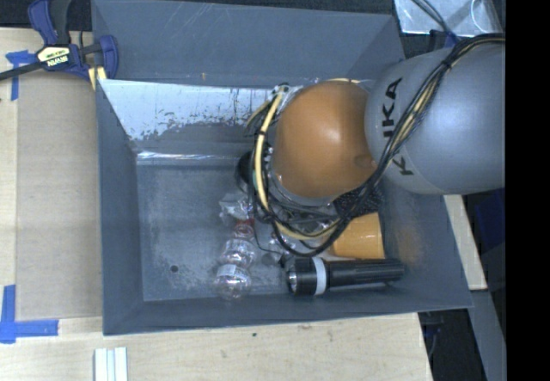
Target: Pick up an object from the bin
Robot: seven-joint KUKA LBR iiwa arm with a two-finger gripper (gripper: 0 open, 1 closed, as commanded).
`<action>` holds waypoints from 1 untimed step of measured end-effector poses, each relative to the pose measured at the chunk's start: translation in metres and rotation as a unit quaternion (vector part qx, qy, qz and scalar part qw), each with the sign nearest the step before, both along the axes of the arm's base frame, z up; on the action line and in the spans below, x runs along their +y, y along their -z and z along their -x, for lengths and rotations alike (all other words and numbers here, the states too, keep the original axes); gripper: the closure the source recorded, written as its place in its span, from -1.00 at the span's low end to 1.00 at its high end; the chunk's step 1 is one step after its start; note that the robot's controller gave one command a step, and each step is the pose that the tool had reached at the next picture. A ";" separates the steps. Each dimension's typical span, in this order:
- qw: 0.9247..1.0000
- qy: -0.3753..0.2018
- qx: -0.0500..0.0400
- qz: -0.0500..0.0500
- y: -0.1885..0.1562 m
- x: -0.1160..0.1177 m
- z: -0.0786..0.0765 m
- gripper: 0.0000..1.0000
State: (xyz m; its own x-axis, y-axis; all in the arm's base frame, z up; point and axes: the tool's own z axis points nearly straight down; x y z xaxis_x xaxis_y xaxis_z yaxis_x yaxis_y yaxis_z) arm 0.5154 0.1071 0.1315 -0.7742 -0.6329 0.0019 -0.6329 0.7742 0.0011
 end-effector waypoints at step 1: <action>0.994 -0.108 -0.003 -0.001 0.062 -0.001 -0.015 -1.00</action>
Offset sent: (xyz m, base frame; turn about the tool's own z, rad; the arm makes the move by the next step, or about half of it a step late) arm 0.0105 -0.0020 -0.0615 -0.4117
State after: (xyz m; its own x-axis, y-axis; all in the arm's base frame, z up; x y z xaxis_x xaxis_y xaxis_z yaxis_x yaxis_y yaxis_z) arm 0.5307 0.1058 0.0695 -0.6207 -0.7841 -0.0033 -0.7841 0.6207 -0.0013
